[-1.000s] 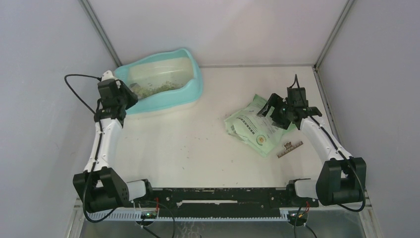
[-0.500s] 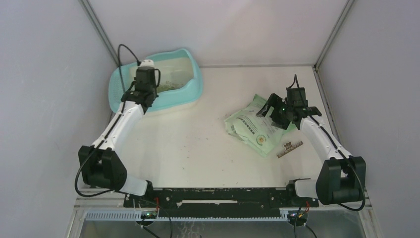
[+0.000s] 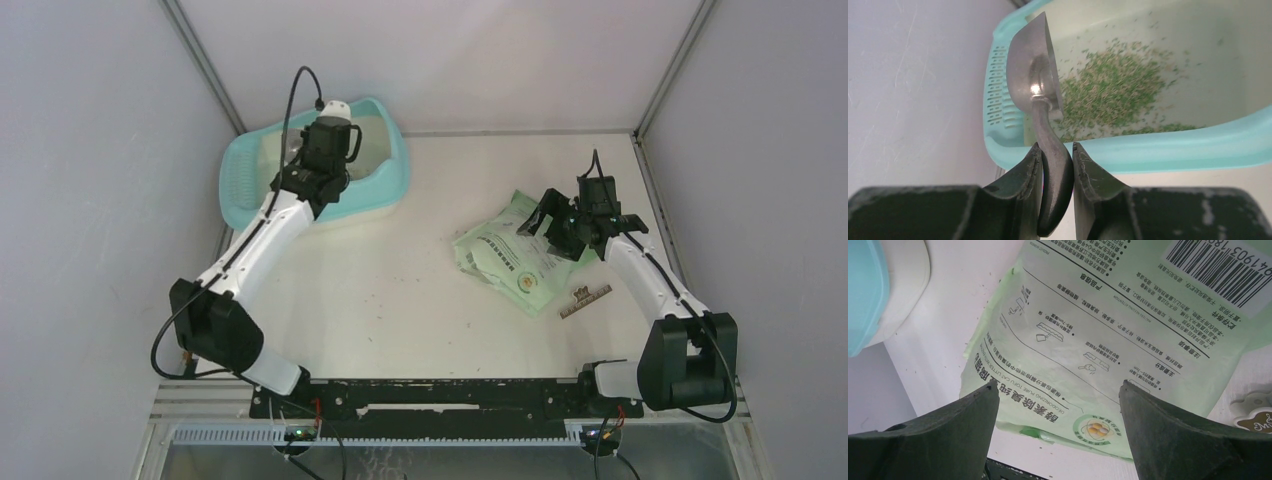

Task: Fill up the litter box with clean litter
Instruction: 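Pour the cat litter into the litter box, then scoop the cat litter from the cat litter bag.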

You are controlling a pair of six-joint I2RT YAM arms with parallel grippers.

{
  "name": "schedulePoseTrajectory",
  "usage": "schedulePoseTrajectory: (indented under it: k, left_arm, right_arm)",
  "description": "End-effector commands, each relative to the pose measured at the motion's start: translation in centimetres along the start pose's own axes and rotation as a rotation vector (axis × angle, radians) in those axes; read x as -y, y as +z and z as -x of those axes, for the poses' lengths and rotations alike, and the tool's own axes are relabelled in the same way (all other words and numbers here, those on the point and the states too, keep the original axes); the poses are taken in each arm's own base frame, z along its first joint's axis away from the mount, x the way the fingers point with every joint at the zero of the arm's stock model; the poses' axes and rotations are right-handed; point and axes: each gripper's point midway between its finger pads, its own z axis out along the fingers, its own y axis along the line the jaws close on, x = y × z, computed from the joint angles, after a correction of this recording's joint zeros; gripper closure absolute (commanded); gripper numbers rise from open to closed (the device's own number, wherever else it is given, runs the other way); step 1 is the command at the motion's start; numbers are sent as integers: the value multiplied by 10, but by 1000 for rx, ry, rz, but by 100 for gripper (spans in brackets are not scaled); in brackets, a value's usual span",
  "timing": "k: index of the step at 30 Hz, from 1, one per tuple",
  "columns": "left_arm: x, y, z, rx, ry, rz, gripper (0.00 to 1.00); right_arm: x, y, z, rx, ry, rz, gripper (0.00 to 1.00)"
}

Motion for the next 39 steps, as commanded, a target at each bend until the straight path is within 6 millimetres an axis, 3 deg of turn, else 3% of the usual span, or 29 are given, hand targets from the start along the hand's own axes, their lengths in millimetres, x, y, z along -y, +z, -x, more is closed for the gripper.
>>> schedulePoseTrajectory:
  k: [1,5,15,17,24,30,39]
  left_arm:
    - [-35,-59,65,148,-189,-118,85]
    - [-14,-104,54,113,-300,-397,84]
    - [52,-218,-53,-76,-634,-1005,83]
    - [65,-229,-73,-124,-712,-1088,83]
    - [97,-243,-108,-226,-837,-1253,82]
    - [113,-250,-94,-234,-913,-1378,82]
    - [129,-247,-91,-279,-908,-1390,82]
  right_arm:
    - [-9,2,9,29,-31,38,4]
    - [-8,2,9,30,-30,36,4]
    - [-3,-9,16,58,-20,32,4]
    - [0,-12,19,66,-9,32,4]
    - [3,-26,21,87,-2,38,3]
    - [11,-32,27,106,17,24,3]
    - [14,-31,30,110,27,24,2]
